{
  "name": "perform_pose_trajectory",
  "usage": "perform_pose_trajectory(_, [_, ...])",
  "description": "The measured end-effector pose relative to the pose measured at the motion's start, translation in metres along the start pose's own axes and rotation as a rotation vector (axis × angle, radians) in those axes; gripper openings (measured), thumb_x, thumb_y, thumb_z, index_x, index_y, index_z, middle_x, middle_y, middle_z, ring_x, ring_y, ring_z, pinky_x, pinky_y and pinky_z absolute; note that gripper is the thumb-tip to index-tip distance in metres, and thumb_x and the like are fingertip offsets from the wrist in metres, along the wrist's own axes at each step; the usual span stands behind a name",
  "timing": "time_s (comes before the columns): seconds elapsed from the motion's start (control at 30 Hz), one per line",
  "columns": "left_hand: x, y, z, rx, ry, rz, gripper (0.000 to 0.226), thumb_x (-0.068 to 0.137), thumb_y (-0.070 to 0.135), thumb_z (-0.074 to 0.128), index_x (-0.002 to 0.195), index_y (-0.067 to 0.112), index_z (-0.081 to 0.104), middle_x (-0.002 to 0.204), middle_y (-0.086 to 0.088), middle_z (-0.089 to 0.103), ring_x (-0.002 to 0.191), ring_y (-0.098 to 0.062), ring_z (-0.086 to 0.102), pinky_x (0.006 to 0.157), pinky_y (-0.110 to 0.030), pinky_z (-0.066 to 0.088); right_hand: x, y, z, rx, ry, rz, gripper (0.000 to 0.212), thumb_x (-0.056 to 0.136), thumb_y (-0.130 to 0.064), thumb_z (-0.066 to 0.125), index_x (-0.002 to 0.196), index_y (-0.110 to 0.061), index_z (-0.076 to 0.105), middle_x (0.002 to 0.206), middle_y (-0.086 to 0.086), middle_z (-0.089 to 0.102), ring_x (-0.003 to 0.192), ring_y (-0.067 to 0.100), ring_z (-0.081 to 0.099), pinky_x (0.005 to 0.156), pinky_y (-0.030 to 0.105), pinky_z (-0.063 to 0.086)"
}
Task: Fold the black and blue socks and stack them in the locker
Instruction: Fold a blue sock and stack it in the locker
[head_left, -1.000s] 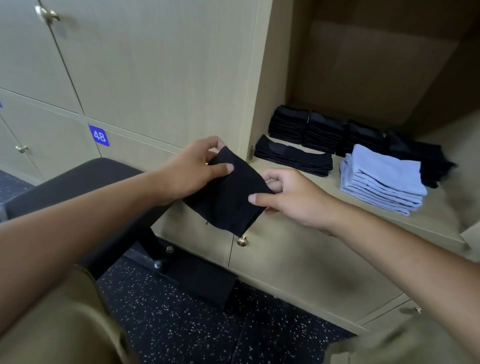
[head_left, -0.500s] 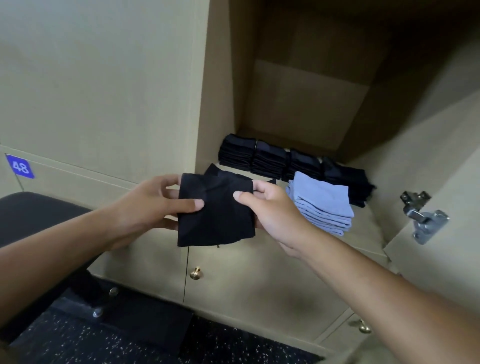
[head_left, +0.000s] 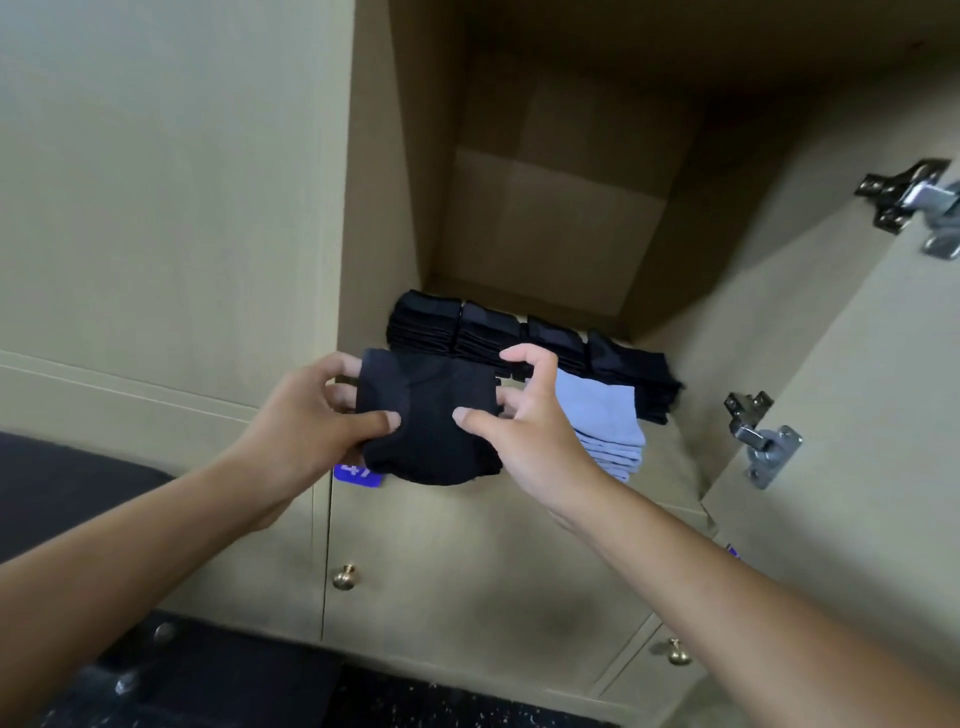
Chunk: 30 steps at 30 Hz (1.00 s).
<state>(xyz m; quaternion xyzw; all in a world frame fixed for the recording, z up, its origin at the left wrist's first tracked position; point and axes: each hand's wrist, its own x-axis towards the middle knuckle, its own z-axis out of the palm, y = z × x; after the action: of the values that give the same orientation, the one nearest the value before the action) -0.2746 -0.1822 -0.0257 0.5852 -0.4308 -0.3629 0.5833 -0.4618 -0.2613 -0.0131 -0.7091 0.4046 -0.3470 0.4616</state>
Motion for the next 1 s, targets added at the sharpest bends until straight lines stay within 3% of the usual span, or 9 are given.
perform_pose_trajectory(0.07, [0.002,-0.001,0.004,0.026,0.055,0.001,0.031,0.085,-0.001,0.077,0.108,0.013,0.061,0.078,-0.007,0.073,0.067,-0.023,0.075,0.058,-0.030,0.060,-0.001,0.000,-0.003,0.014,0.049,-0.027,0.053,0.089,-0.012,0.070,0.115,-0.037,0.031,0.103,0.007,0.071,0.083,0.018,0.063,0.077,0.032,0.053])
perform_pose_trajectory(0.23, [0.004,-0.002,0.013,0.235,0.230,0.098,0.026,0.083,0.011,0.082,0.098,0.020,0.062,0.085,-0.002,0.067,0.067,-0.013,0.063,0.063,-0.025,0.048,-0.005,-0.005,-0.010,0.052,0.207,-0.050,0.052,0.088,-0.013,0.073,0.118,-0.031,0.034,0.097,0.007,0.072,0.075,0.009,0.061,0.060,0.011,0.045])
perform_pose_trajectory(0.37, [-0.003,0.005,0.024,0.135,0.061,0.119,0.005,0.093,0.015,0.072,0.088,0.016,0.071,0.074,0.005,0.067,0.066,-0.011,0.065,0.069,-0.030,0.057,-0.006,-0.009,-0.008,-0.001,0.313,-0.087,0.047,0.084,-0.018,0.078,0.108,-0.033,0.040,0.096,-0.003,0.072,0.067,0.000,0.060,0.055,0.007,0.041])
perform_pose_trajectory(0.5, [-0.011,0.010,0.040,-0.036,-0.050,0.082,0.014,0.099,0.027,0.064,0.101,0.015,0.071,0.096,-0.007,0.072,0.087,-0.021,0.075,0.084,-0.034,0.062,-0.013,-0.014,0.002,-0.020,0.296,-0.169,0.040,0.085,-0.029,0.079,0.110,-0.030,0.046,0.089,-0.008,0.073,0.075,-0.001,0.062,0.064,0.006,0.041])
perform_pose_trajectory(0.6, [-0.012,0.011,0.045,-0.149,-0.045,0.037,0.027,0.096,0.035,0.066,0.107,0.010,0.065,0.106,-0.015,0.070,0.092,-0.025,0.076,0.091,-0.041,0.061,-0.018,-0.022,0.010,0.073,0.263,-0.185,0.021,0.098,-0.037,0.063,0.108,-0.022,0.051,0.074,-0.005,0.071,0.069,0.007,0.063,0.068,0.021,0.049])
perform_pose_trajectory(0.67, [-0.012,0.011,0.044,-0.201,-0.045,0.029,0.035,0.092,0.039,0.073,0.109,0.010,0.064,0.110,-0.016,0.072,0.094,-0.024,0.076,0.091,-0.042,0.061,-0.020,-0.025,0.013,0.126,0.224,-0.200,0.014,0.104,-0.035,0.053,0.107,-0.021,0.053,0.084,-0.001,0.076,0.083,0.014,0.072,0.080,0.035,0.058])
perform_pose_trajectory(0.73, [-0.009,0.010,0.041,-0.157,-0.014,0.044,0.040,0.083,0.043,0.080,0.109,0.016,0.065,0.109,-0.009,0.074,0.098,-0.023,0.075,0.091,-0.043,0.060,-0.020,-0.023,0.015,0.158,0.165,-0.231,0.010,0.107,-0.027,0.047,0.108,-0.020,0.054,0.092,0.000,0.078,0.093,0.012,0.073,0.084,0.035,0.060])
perform_pose_trajectory(0.83, [-0.006,0.007,0.039,-0.132,0.022,0.061,0.017,0.092,0.027,0.073,0.107,0.022,0.067,0.103,-0.003,0.076,0.100,-0.023,0.073,0.090,-0.044,0.059,-0.020,-0.020,0.015,0.118,0.104,-0.260,0.011,0.107,-0.019,0.045,0.110,-0.018,0.056,0.098,0.000,0.078,0.098,0.013,0.073,0.086,0.038,0.060])
perform_pose_trajectory(1.0, [-0.002,0.007,0.033,-0.255,0.028,-0.002,0.018,0.102,0.008,0.057,0.115,0.012,0.067,0.103,-0.008,0.076,0.100,-0.024,0.074,0.073,-0.029,0.063,-0.015,-0.013,0.011,-0.033,0.302,-0.276,0.025,0.094,-0.011,0.064,0.111,-0.028,0.057,0.114,-0.020,0.065,0.105,-0.001,0.061,0.089,0.022,0.049])
